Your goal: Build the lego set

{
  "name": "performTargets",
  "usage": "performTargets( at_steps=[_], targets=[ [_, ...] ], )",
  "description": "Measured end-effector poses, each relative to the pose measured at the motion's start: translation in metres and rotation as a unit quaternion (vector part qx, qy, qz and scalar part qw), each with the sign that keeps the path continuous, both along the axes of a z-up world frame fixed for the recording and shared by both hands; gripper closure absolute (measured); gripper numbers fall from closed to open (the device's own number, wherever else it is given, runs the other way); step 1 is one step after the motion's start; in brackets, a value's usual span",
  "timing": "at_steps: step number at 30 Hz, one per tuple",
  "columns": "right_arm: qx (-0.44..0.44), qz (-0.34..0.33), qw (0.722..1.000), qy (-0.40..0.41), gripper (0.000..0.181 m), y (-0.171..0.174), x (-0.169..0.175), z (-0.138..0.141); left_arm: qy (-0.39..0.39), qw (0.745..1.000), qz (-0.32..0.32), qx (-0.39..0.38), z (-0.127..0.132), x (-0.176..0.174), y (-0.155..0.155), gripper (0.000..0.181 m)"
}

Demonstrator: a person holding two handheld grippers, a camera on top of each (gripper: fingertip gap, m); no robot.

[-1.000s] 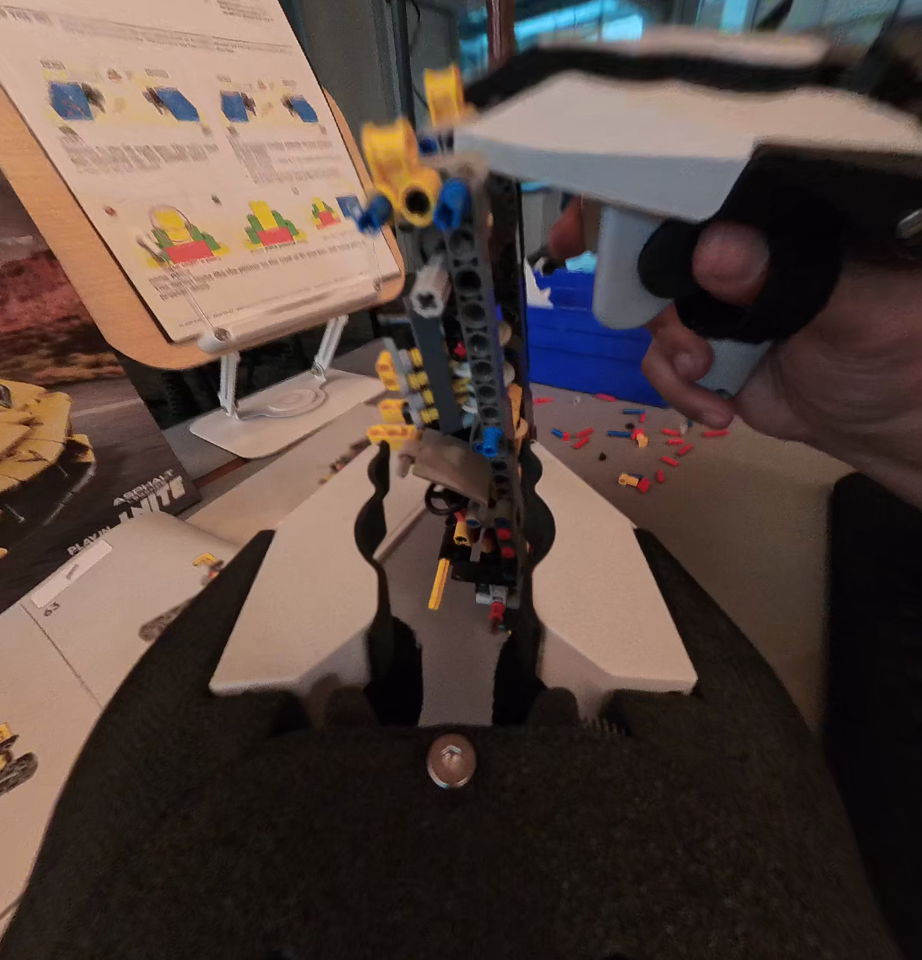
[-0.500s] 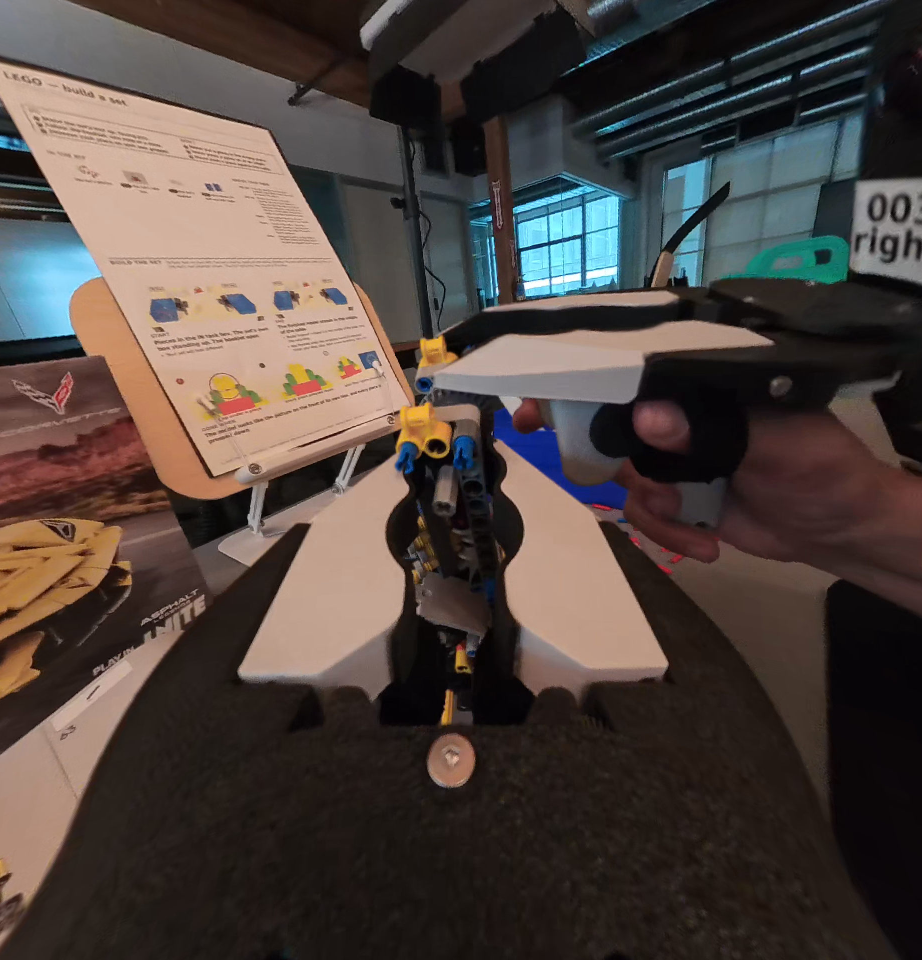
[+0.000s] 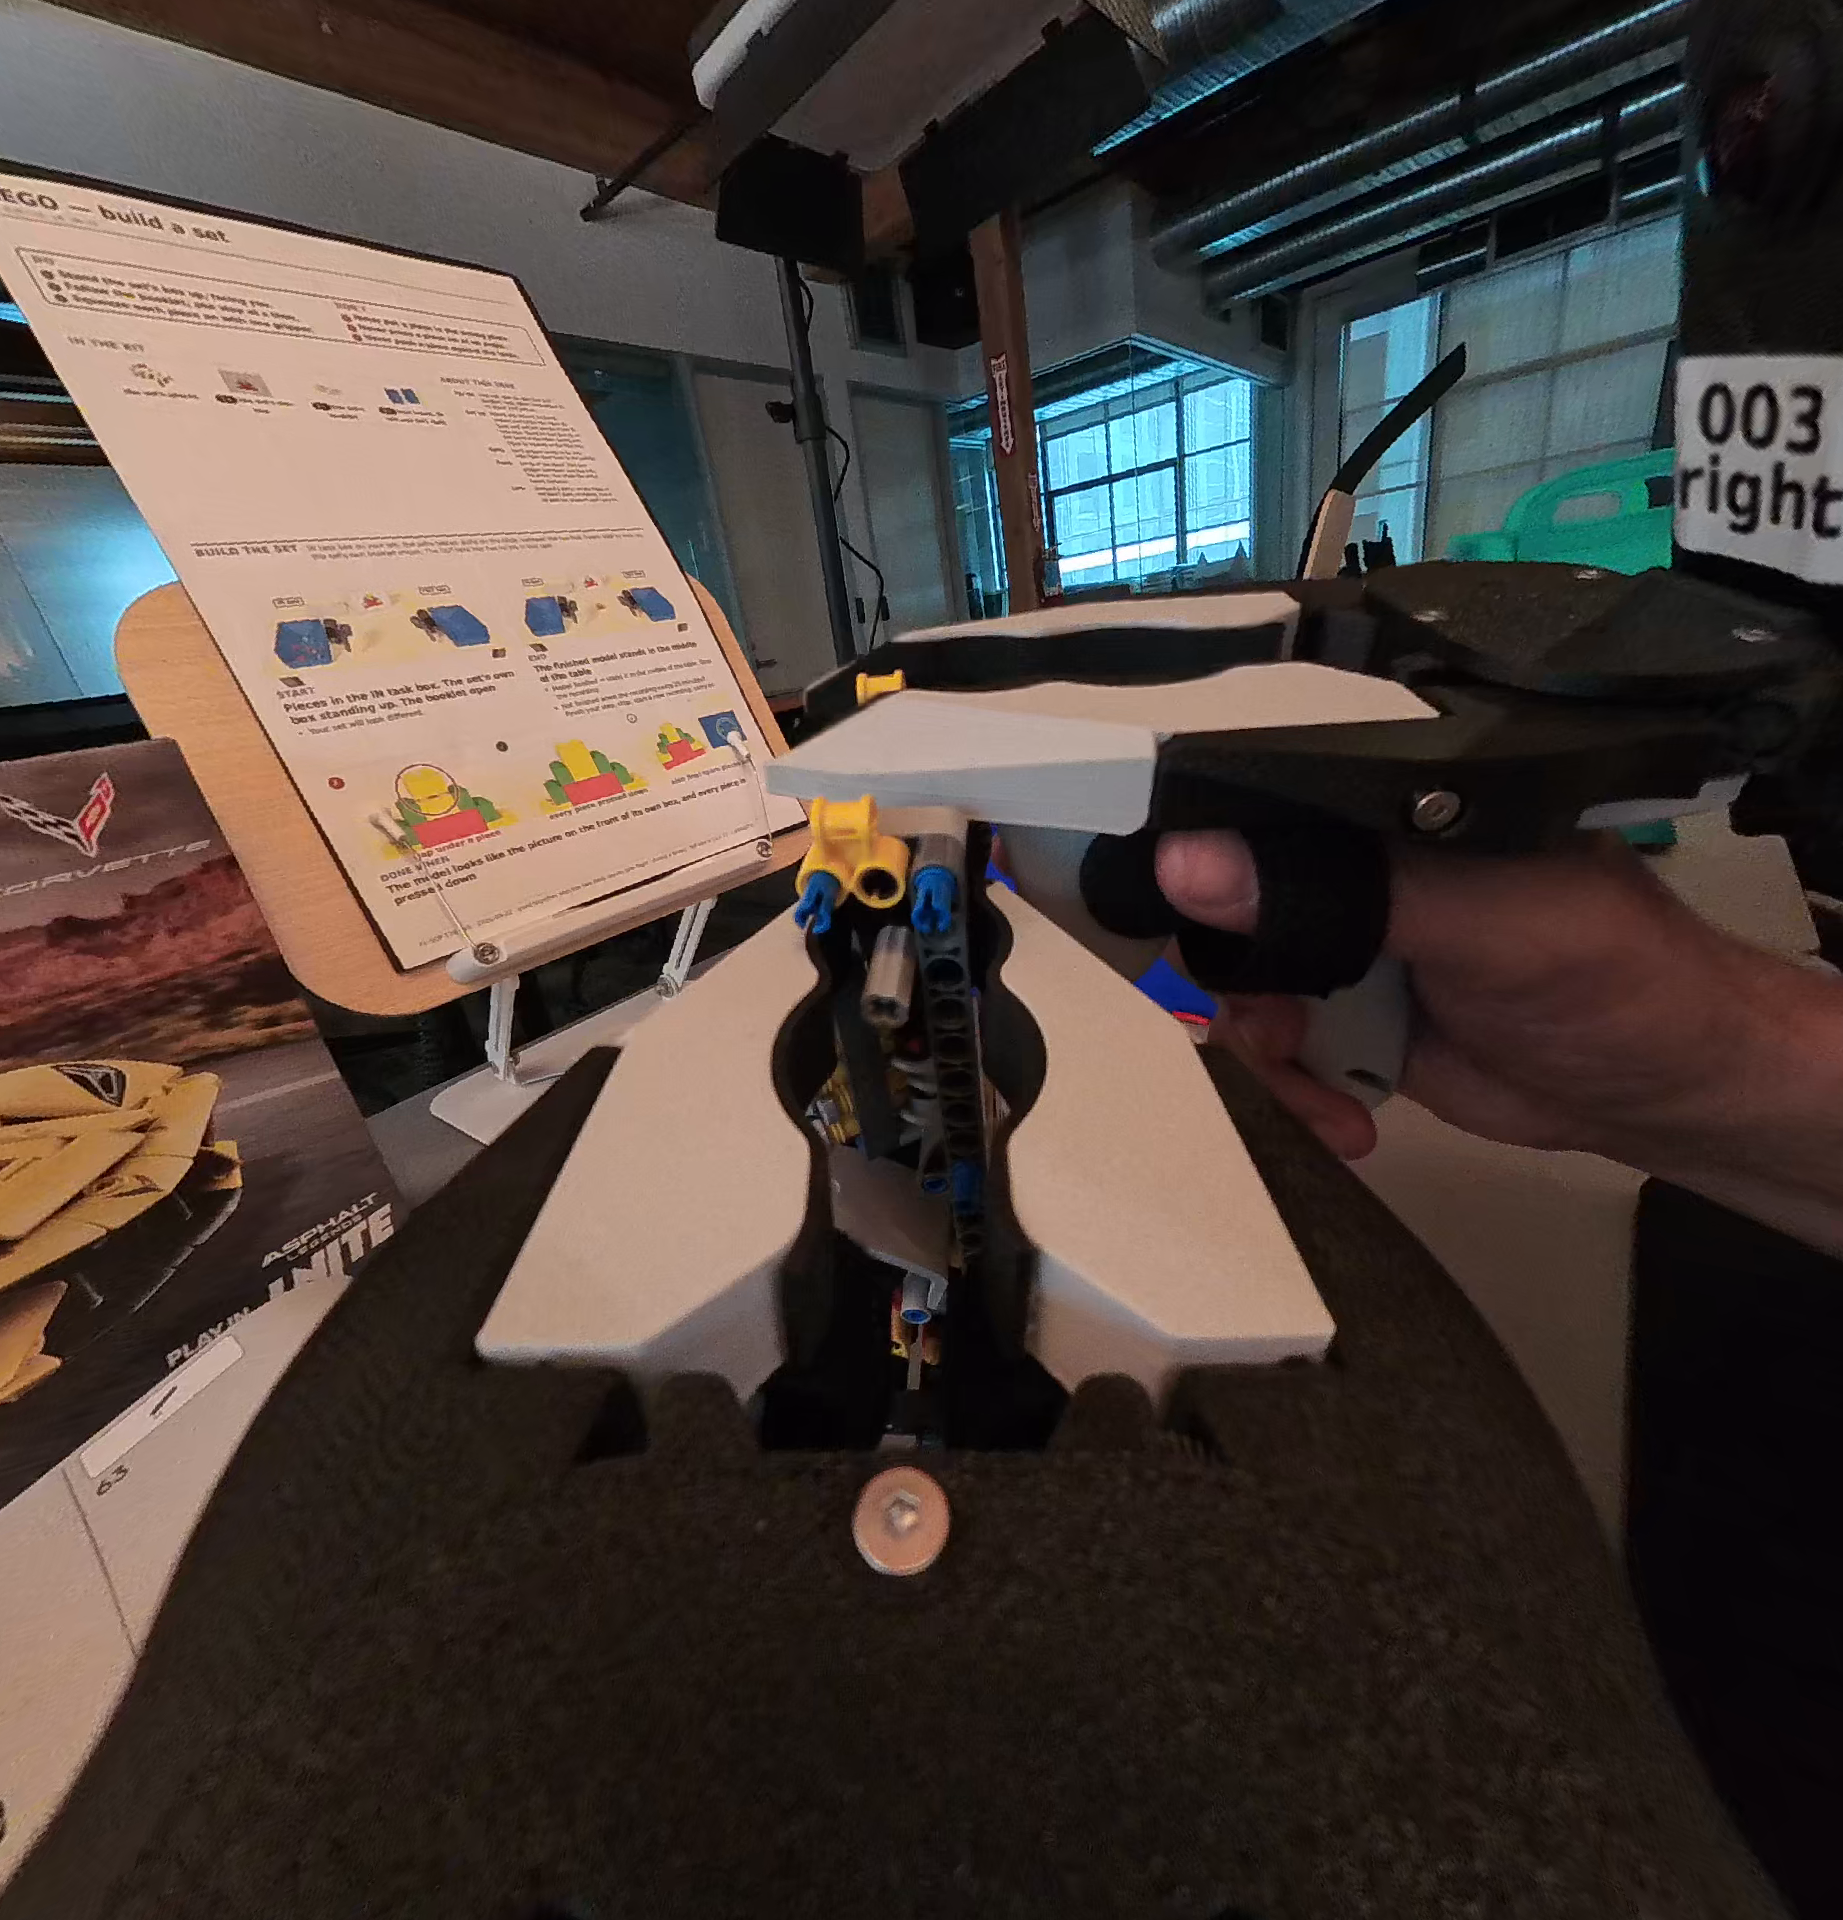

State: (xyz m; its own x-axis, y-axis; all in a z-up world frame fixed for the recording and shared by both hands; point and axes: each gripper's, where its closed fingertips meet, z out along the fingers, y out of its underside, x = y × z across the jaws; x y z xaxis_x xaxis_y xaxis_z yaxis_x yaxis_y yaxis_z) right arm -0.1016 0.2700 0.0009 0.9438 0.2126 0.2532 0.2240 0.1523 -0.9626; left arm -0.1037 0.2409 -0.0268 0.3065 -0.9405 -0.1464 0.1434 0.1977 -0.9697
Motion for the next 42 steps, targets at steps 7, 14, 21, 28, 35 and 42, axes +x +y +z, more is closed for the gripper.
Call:
performTargets(
  at_steps=[7,14,21,28,35,42],
  targets=[
    [0.008,-0.011,1.000,0.007,0.147,0.000,0.002,0.000,-0.005,1.000,-0.003,-0.014,0.000,0.001,0.000,0.160],
    [0.031,-0.010,0.999,0.005,0.155,-0.002,0.000,0.001,-0.005,1.000,-0.009,-0.018,0.000,0.001,-0.001,0.160],
    [0.027,-0.010,1.000,-0.004,0.155,0.002,-0.002,0.001,-0.006,1.000,-0.004,-0.023,0.000,-0.001,0.004,0.160],
    [0.019,0.031,0.999,0.000,0.136,-0.020,0.006,0.006,-0.023,0.997,0.000,-0.075,-0.003,-0.016,0.025,0.160],
    [-0.100,0.030,0.993,-0.048,0.133,0.016,0.023,-0.080,-0.049,0.988,-0.016,-0.144,-0.007,-0.026,0.043,0.160],
    [-0.115,0.080,0.989,-0.052,0.135,0.018,0.013,-0.091,-0.054,0.984,-0.032,-0.167,-0.010,-0.030,0.049,0.160]
  ],
)
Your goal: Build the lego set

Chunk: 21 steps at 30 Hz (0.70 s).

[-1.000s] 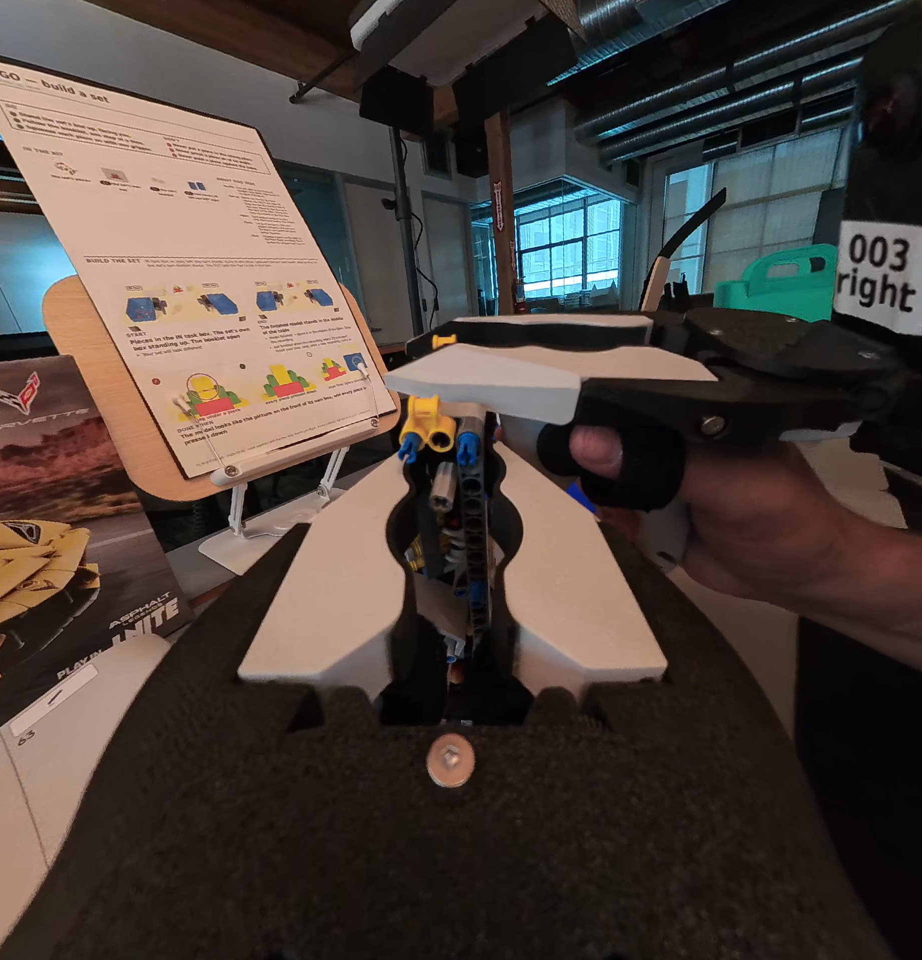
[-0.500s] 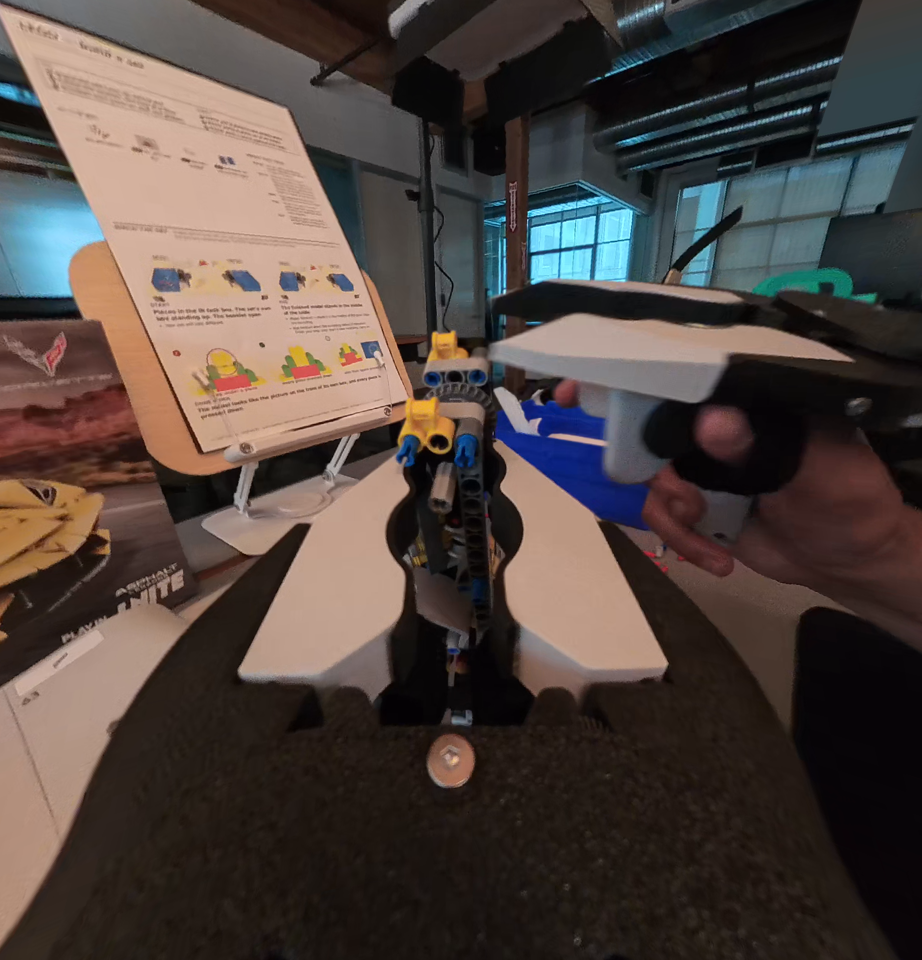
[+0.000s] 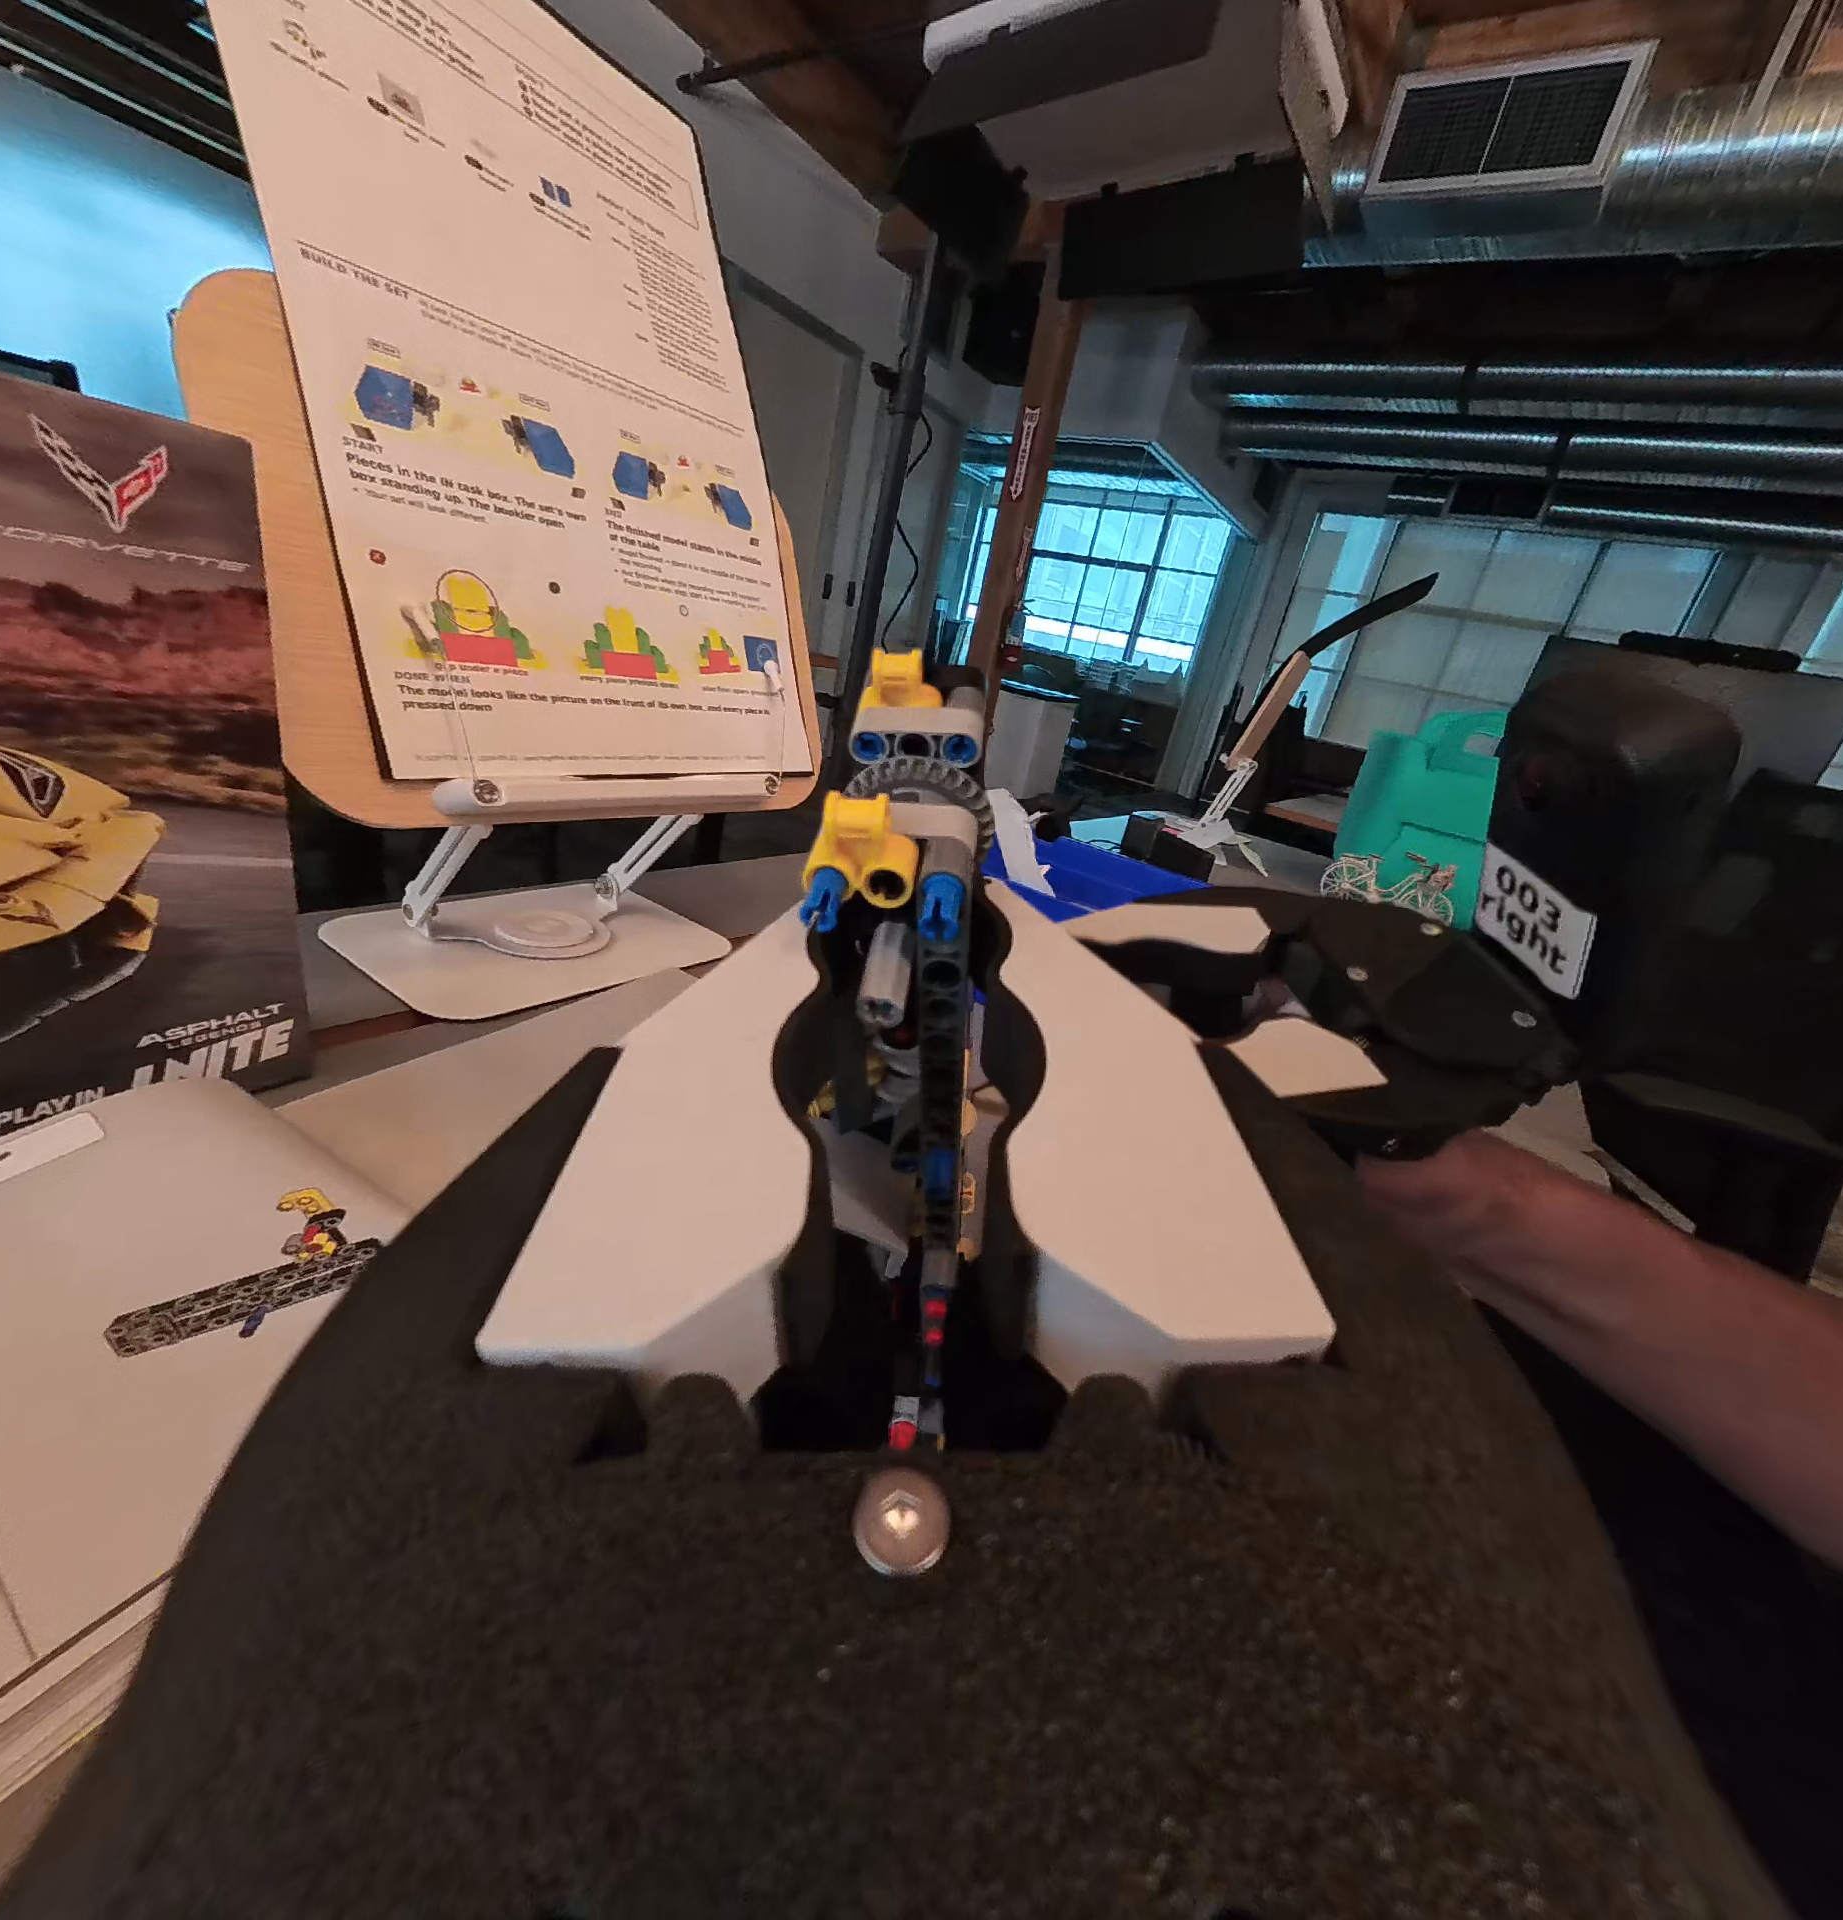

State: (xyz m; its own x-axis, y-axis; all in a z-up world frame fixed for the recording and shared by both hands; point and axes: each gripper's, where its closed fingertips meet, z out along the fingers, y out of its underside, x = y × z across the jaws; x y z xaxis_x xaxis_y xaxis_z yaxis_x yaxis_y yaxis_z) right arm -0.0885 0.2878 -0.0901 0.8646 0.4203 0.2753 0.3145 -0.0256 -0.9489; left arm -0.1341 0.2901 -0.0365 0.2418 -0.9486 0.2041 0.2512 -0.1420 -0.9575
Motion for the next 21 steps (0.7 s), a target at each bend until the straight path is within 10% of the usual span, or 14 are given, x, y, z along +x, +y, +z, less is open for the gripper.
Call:
performTargets(
  at_steps=[21],
  targets=[
    [0.000,-0.019,0.997,-0.076,0.138,0.014,0.003,-0.007,0.019,0.999,-0.011,-0.029,-0.012,-0.002,0.010,0.159]
  ],
)
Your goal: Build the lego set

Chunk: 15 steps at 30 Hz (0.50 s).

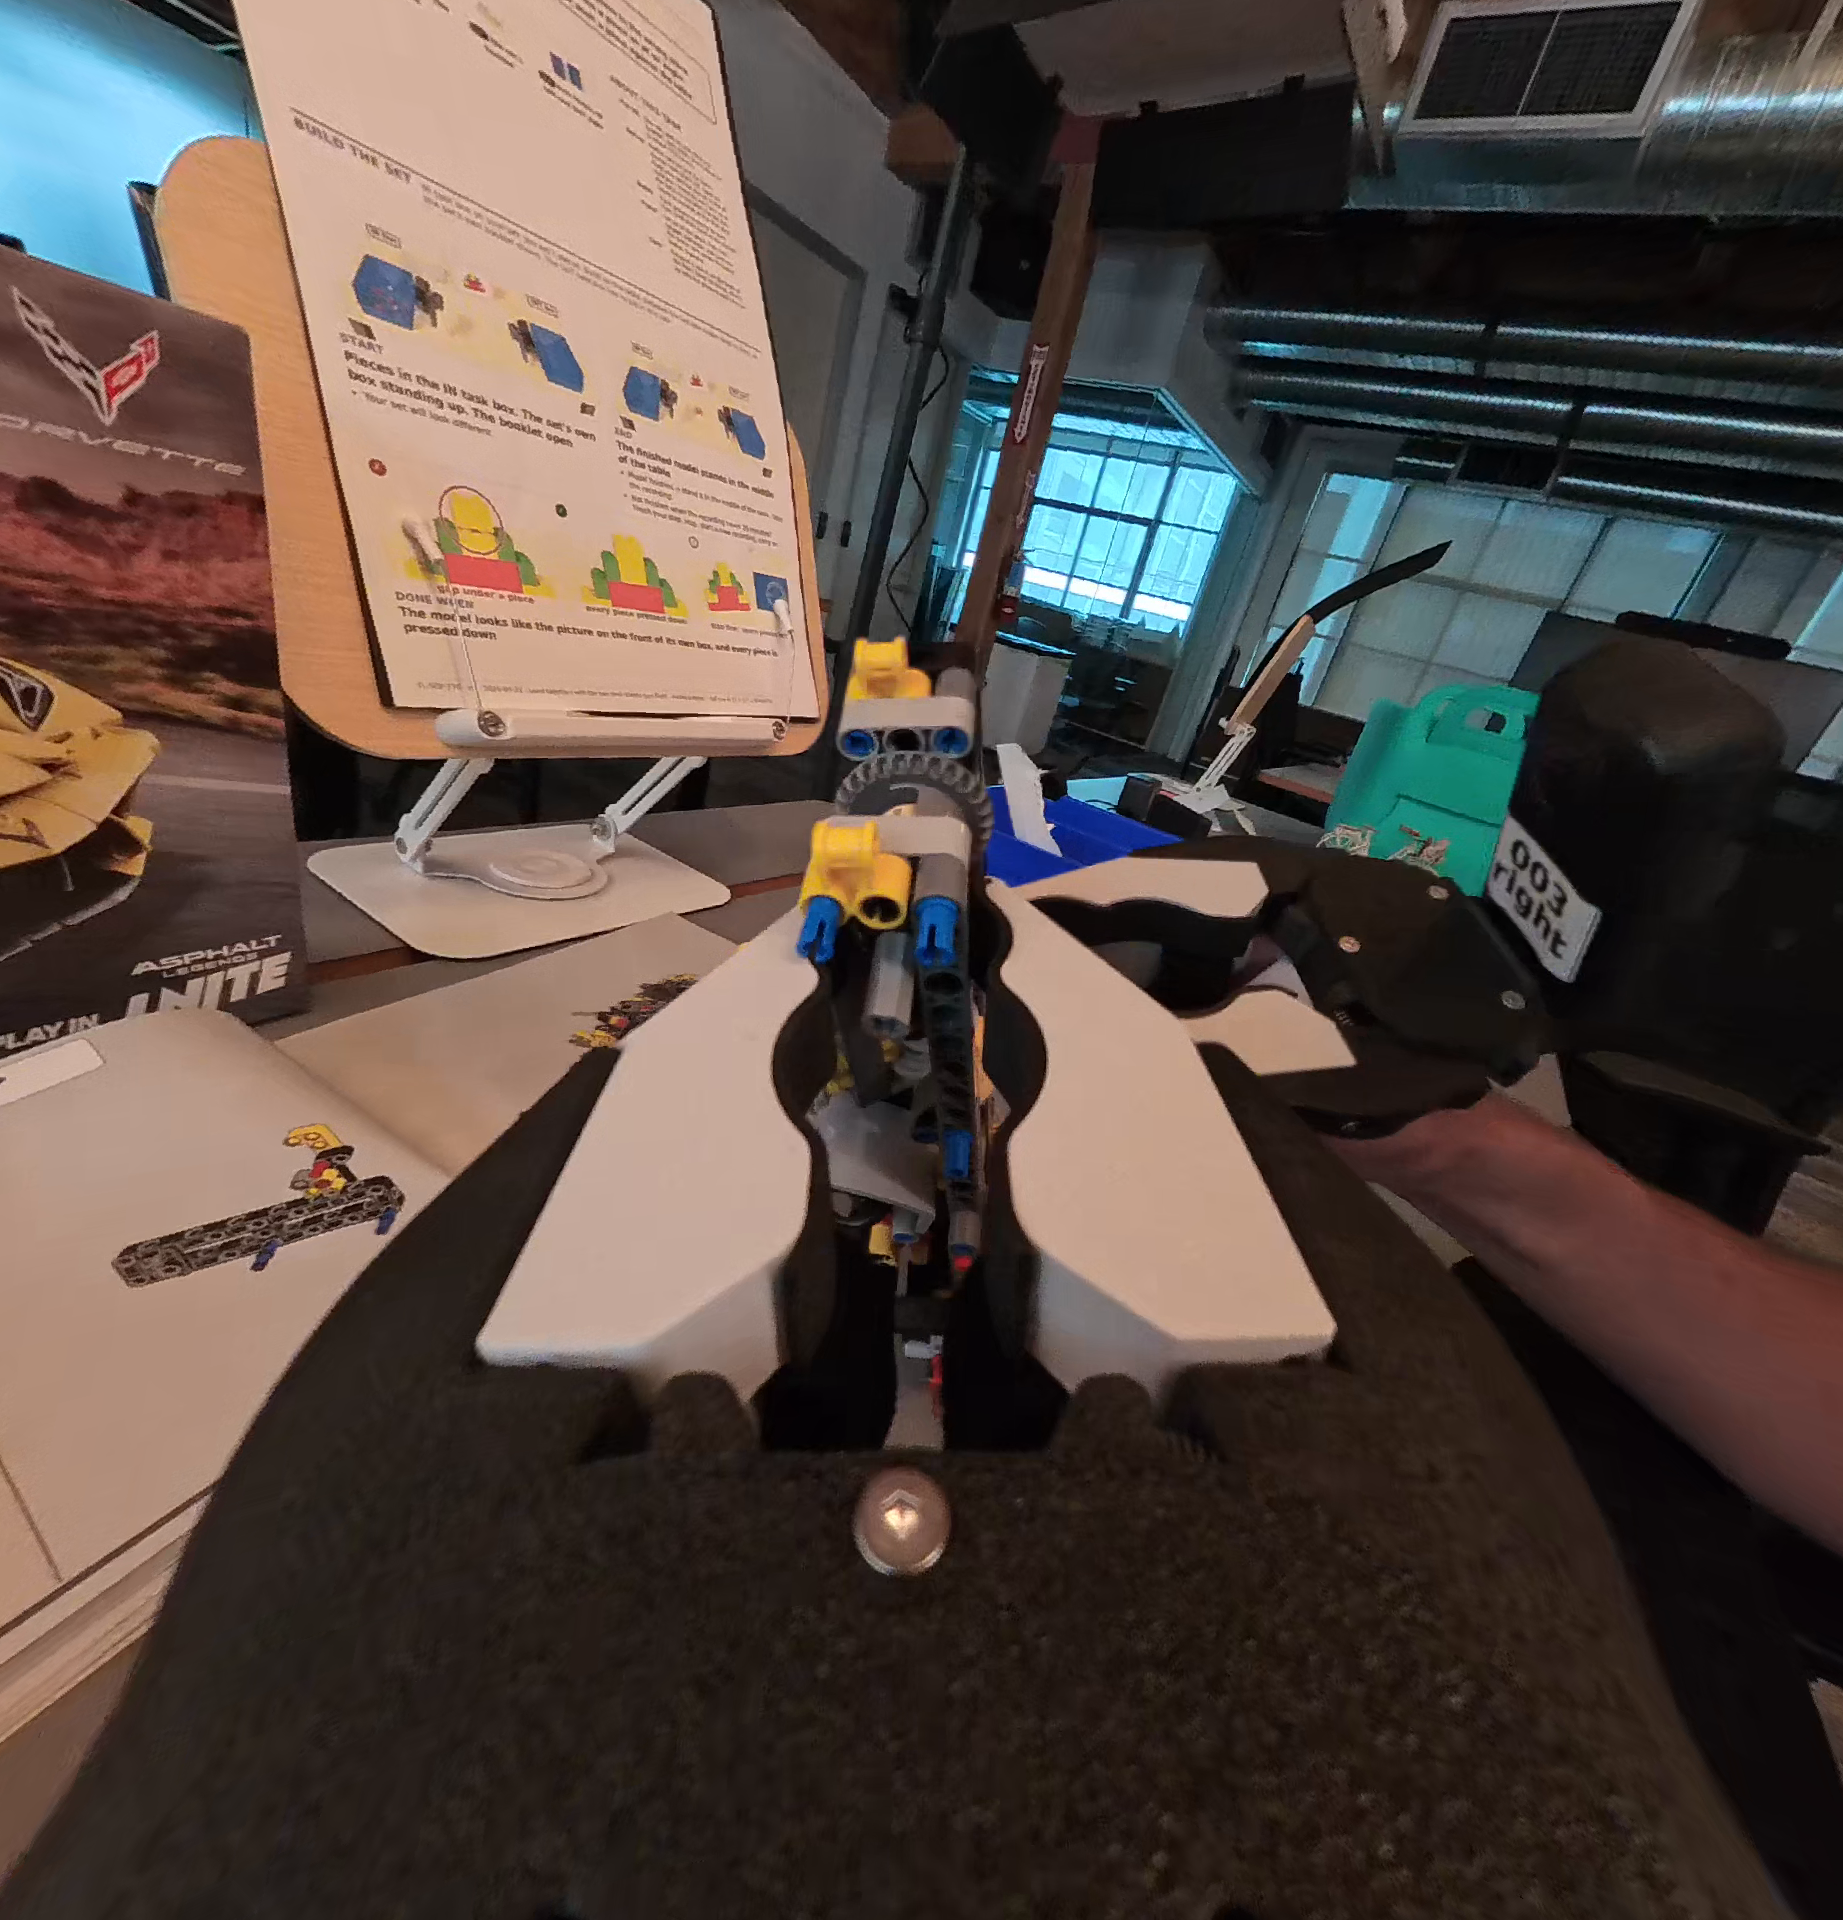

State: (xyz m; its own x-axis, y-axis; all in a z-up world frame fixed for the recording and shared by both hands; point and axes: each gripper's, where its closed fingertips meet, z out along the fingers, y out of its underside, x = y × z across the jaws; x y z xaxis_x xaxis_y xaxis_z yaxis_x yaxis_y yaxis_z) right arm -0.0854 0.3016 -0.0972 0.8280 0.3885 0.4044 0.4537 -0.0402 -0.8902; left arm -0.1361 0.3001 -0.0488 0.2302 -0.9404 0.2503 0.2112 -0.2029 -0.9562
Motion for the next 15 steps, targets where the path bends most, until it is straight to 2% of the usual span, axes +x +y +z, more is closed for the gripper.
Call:
performTargets(
  at_steps=[11,12,13,15],
  targets=[
    [-0.009,-0.022,1.000,-0.020,0.140,0.0000,0.0009,-0.0035,-0.002,1.000,-0.006,0.000,0.0007,0.0019,-0.0019,0.159],
    [-0.011,-0.019,1.000,-0.019,0.149,-0.0006,-0.0002,-0.0043,-0.003,1.000,-0.007,-0.002,0.0008,0.0022,-0.0017,0.159],
    [-0.008,-0.019,1.000,-0.017,0.143,-0.0004,-0.0003,-0.0045,-0.002,1.000,-0.007,-0.003,0.0007,0.0024,-0.0017,0.159],
    [-0.013,-0.013,1.000,-0.015,0.148,-0.0007,0.0003,-0.0047,0.001,1.000,-0.010,0.001,0.0008,0.0028,-0.0027,0.159]
  ],
)
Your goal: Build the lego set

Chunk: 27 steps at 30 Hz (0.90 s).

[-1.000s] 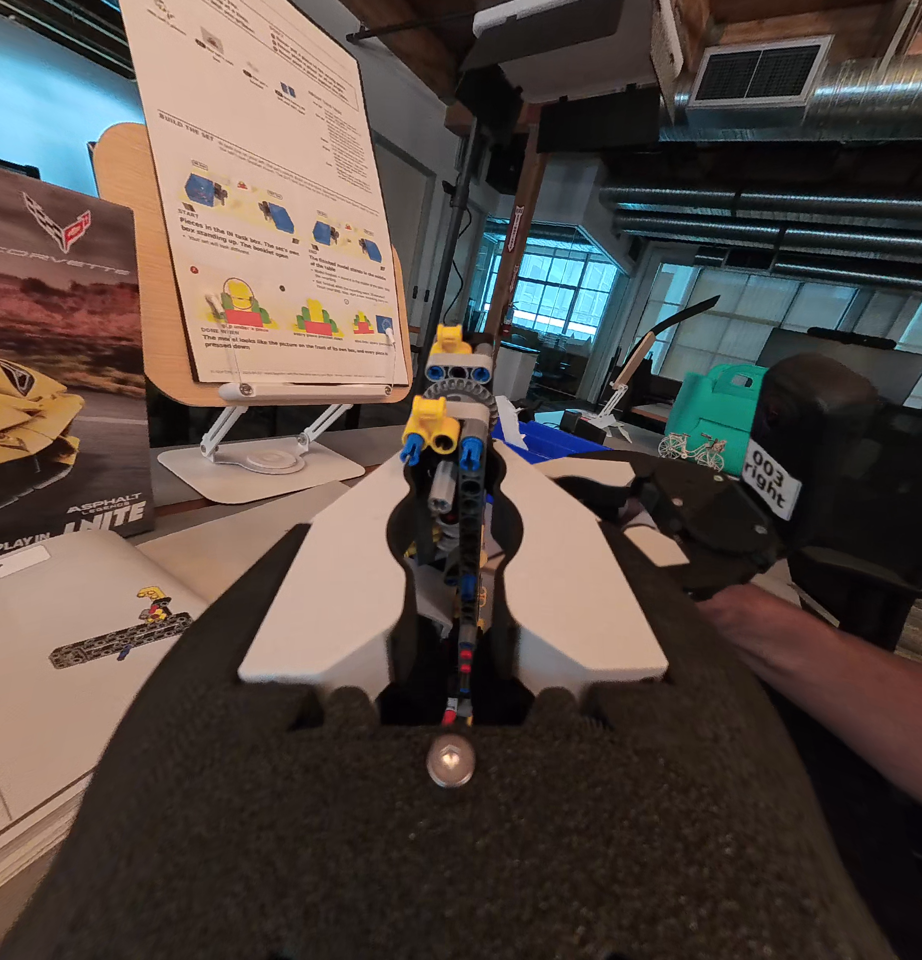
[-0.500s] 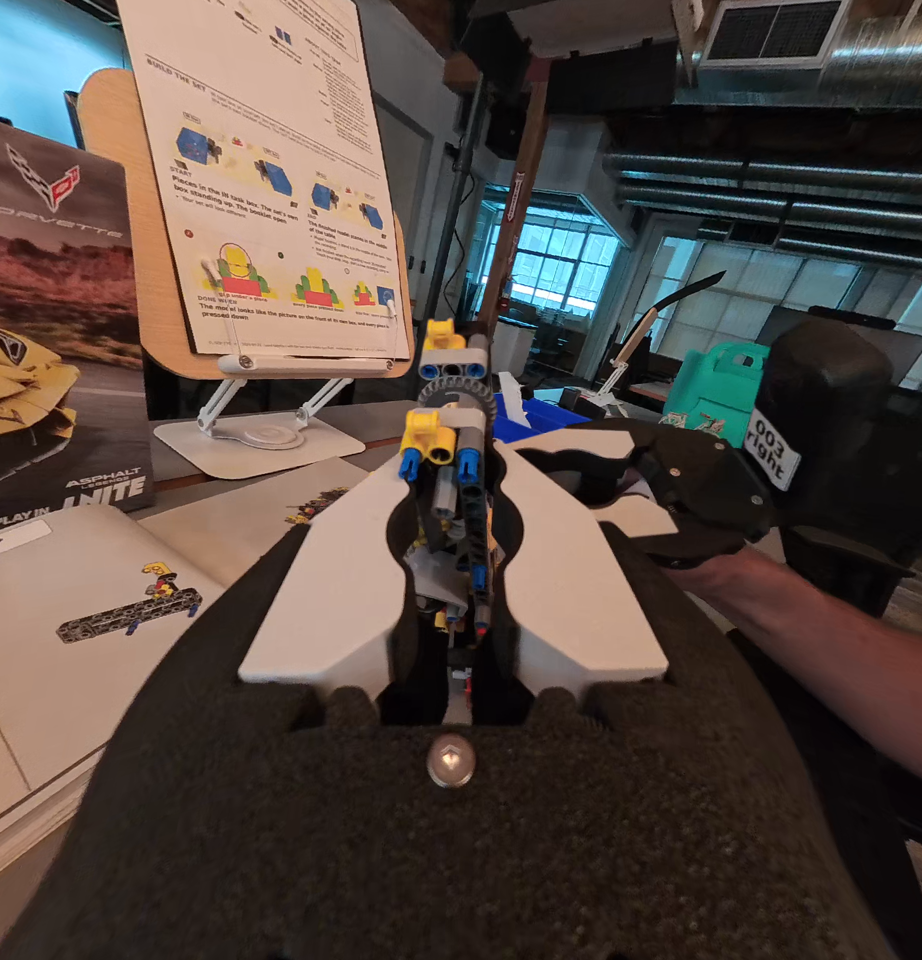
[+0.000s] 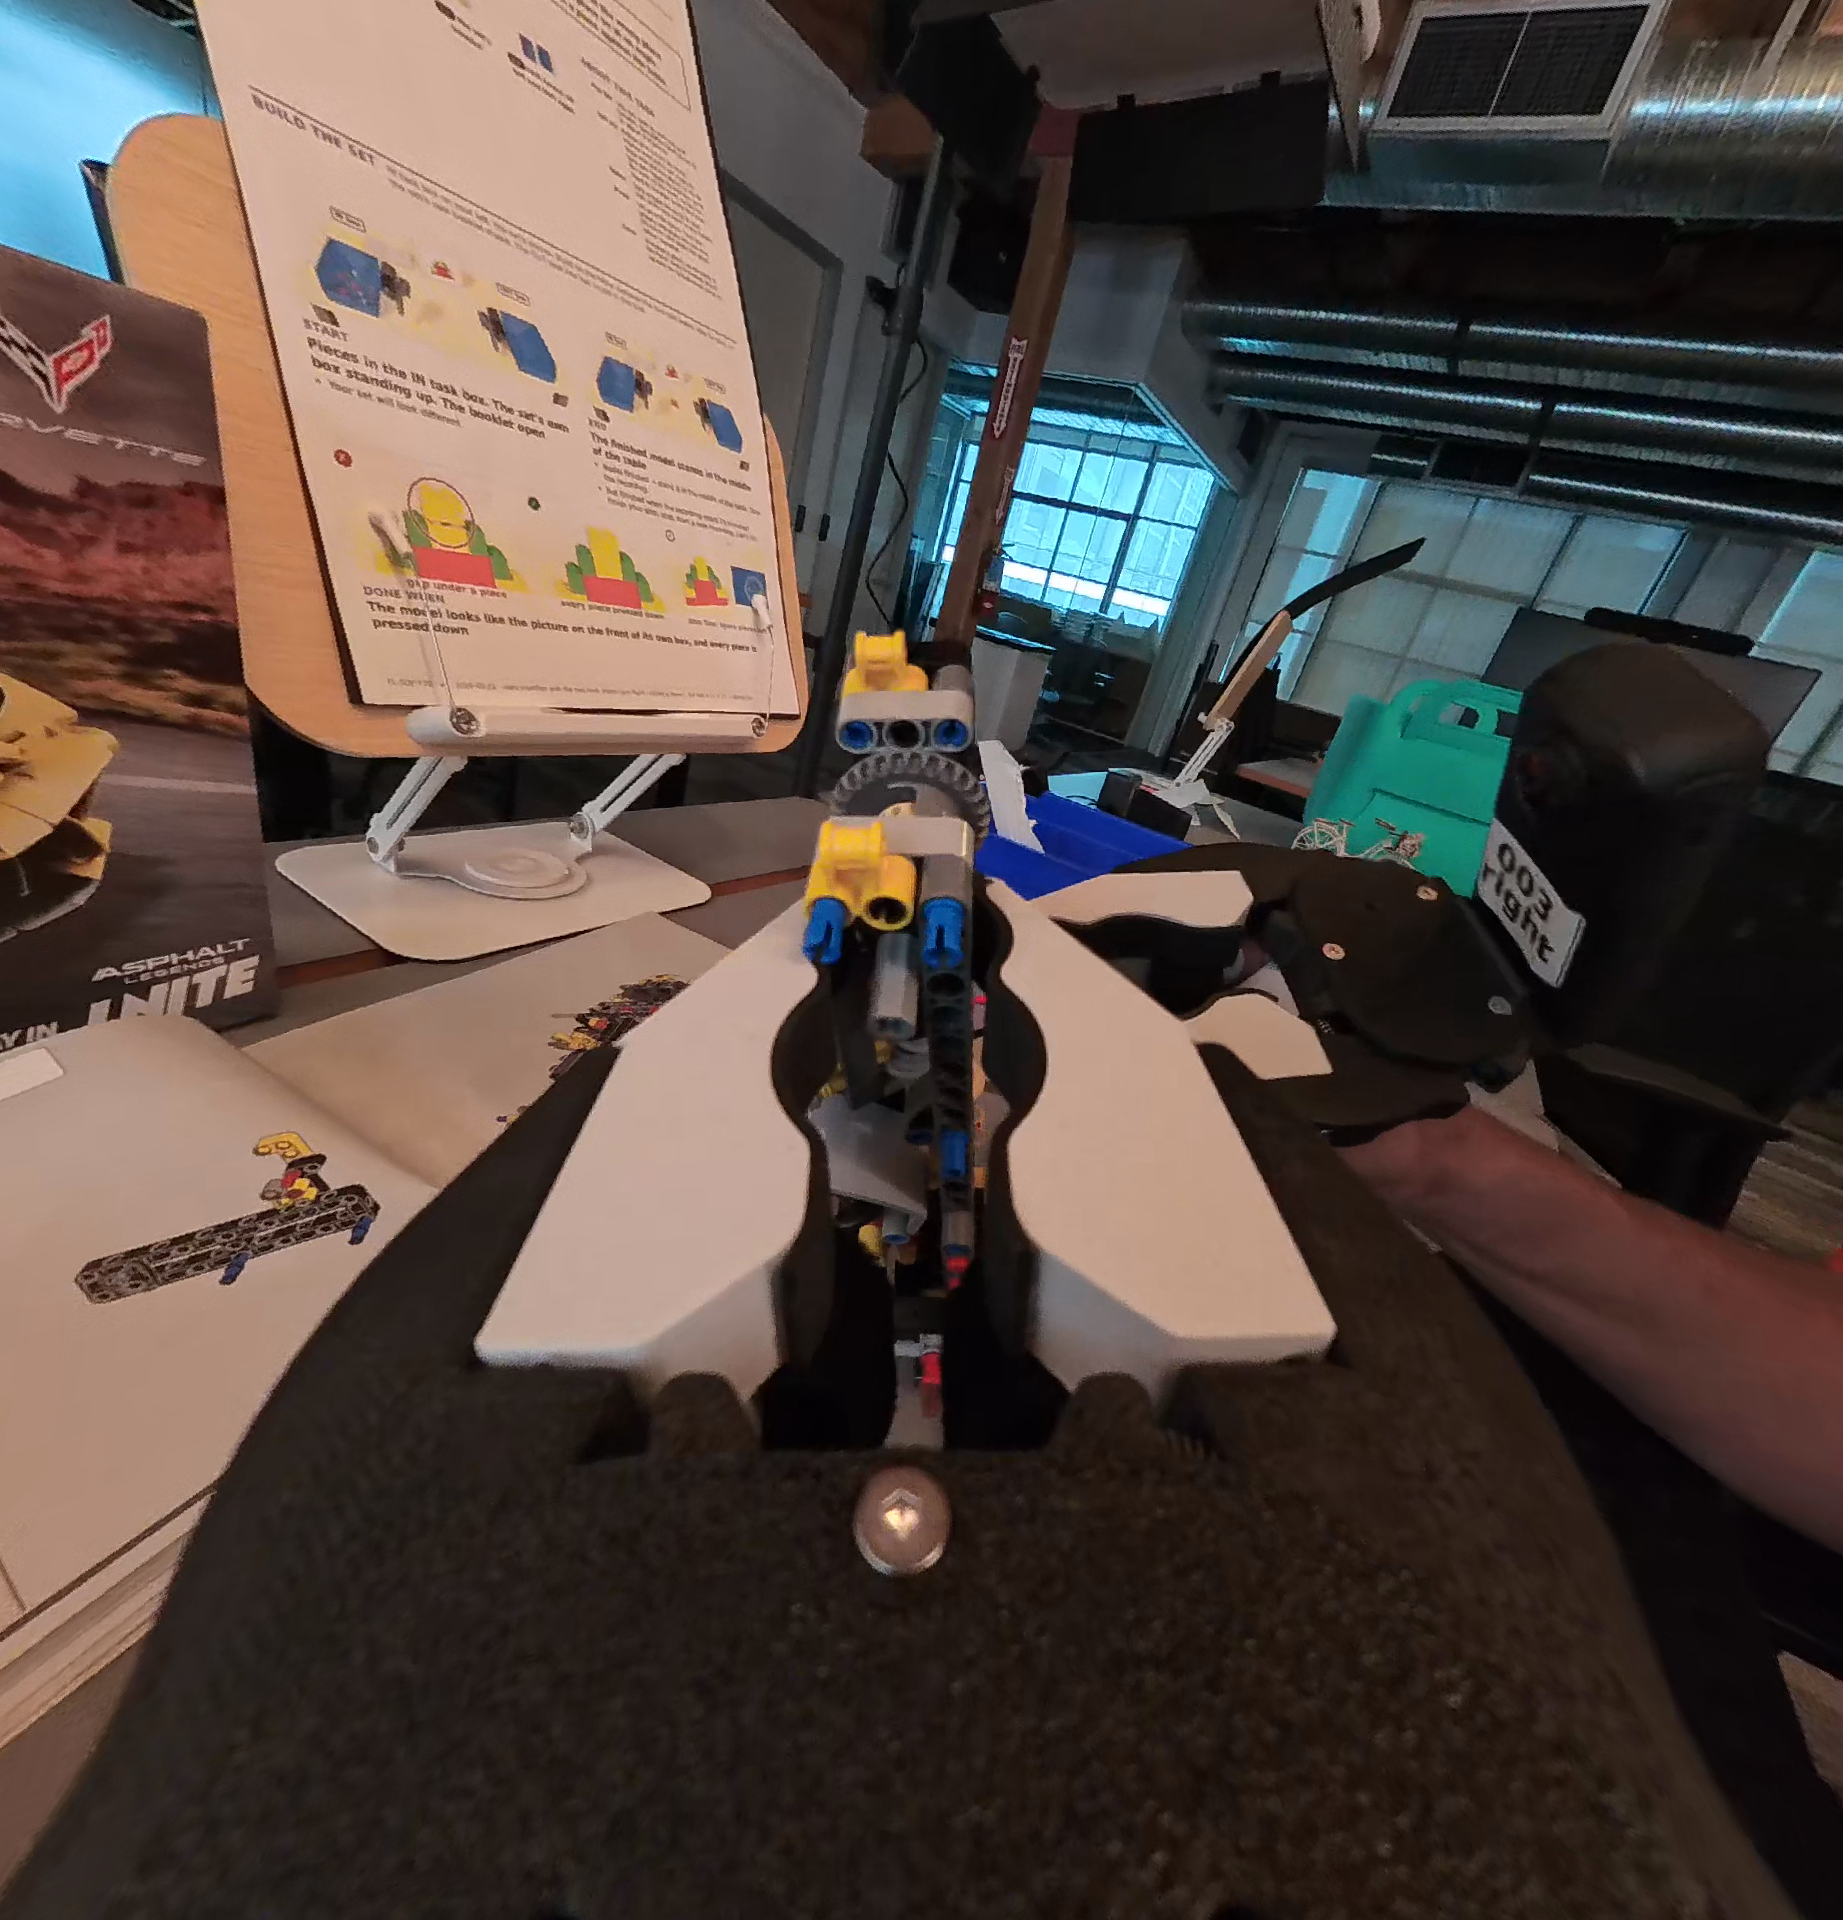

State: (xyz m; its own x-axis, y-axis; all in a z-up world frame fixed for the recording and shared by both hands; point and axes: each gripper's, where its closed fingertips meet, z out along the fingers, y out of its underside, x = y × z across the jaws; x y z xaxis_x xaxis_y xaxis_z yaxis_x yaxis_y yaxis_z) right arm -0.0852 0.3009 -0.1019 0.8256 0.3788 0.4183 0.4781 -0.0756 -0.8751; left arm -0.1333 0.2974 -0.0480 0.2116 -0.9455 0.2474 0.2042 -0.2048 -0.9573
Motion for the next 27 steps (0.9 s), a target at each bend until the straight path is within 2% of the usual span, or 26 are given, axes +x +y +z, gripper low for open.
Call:
performTargets(
  at_steps=[5,8,10,13,17,24,27],
  targets=[
    [0.009,0.000,1.000,0.001,0.148,0.002,-0.002,0.000,0.000,1.000,0.010,0.000,-0.001,-0.002,0.003,0.159],
    [-0.013,0.025,0.999,0.020,0.148,-0.003,-0.002,0.002,0.002,1.000,0.011,0.004,-0.001,-0.002,0.003,0.160],
    [-0.013,0.028,0.998,0.054,0.139,-0.007,0.003,0.017,0.004,1.000,0.014,0.008,-0.001,-0.002,0.003,0.160],
    [0.011,0.039,0.994,0.097,0.138,-0.013,-0.003,0.047,0.002,1.000,0.010,0.010,0.000,-0.002,0.001,0.160],
    [0.039,0.023,0.998,0.033,0.136,-0.007,-0.018,0.051,0.002,1.000,0.010,0.017,0.001,-0.001,-0.002,0.160],
    [0.079,-0.018,0.996,-0.030,0.155,0.002,-0.017,0.046,0.009,0.999,0.000,0.039,0.003,0.003,-0.011,0.160],
    [0.083,-0.023,0.995,-0.045,0.155,0.003,-0.017,0.046,0.008,0.999,-0.004,0.034,0.003,0.003,-0.011,0.160]
  ],
)
